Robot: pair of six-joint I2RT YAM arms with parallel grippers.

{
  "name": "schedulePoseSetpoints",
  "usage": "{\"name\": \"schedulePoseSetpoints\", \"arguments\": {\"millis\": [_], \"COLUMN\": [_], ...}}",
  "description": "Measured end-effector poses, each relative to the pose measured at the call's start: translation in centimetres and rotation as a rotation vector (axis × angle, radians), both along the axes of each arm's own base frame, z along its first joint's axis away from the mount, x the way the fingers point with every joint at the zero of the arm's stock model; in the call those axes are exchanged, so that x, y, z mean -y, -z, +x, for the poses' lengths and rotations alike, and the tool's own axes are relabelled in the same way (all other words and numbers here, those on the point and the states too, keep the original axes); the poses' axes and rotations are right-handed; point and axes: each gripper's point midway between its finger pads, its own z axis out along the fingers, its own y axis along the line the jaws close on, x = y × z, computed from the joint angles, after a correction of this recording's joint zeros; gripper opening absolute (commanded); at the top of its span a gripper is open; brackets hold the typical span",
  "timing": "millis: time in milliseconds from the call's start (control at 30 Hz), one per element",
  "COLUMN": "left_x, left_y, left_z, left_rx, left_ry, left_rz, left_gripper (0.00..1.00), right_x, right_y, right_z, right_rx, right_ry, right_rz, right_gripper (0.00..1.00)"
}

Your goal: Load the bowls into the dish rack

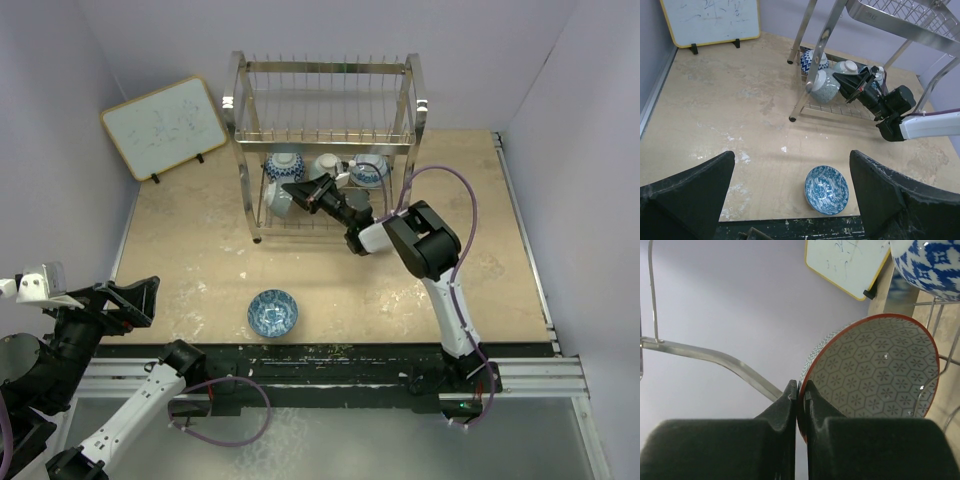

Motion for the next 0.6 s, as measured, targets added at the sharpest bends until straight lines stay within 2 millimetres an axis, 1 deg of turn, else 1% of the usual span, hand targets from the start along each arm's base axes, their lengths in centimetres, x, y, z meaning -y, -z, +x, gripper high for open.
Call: {"name": "schedulePoseSetpoints", "arguments": {"millis": [133, 233, 333, 467, 500, 600], "left_x": [0.0, 0.0, 0.0, 0.0, 0.0, 0.0], "left_y": [0.0, 0.0, 0.0, 0.0, 0.0, 0.0], "left_z": [0.0, 0.0, 0.0, 0.0, 0.0, 0.0], "left_rx": [0.0, 0.0, 0.0, 0.0, 0.0, 0.0], "left_ry": [0.0, 0.001, 0.001, 0.001, 0.001, 0.001], "left_rz": [0.0, 0.0, -0.001, -0.001, 0.0, 0.0], "left_gripper": [0.99, 0.99, 0.99, 0.99, 0.99, 0.99], "right_x": [1.2, 2.1, 2.9, 3.9, 4.1, 4.6], "right_y": [0.3, 0.9, 1.6, 2.9, 3.2, 3.7], "right_z": [-0.4, 0.0, 0.4, 0.7, 0.8, 0.9], "right_rx": [-0.01, -0.021, -0.036, -0.066, -0.072, -0.084], "right_ry": [0.006, 0.029, 0.055, 0.093, 0.102, 0.126], "right_rz": [-0.008, -0.034, -0.068, -0.128, -0.143, -0.177], "right_gripper": [0.2, 0.27, 0.3, 0.33, 0.36, 0.37]}}
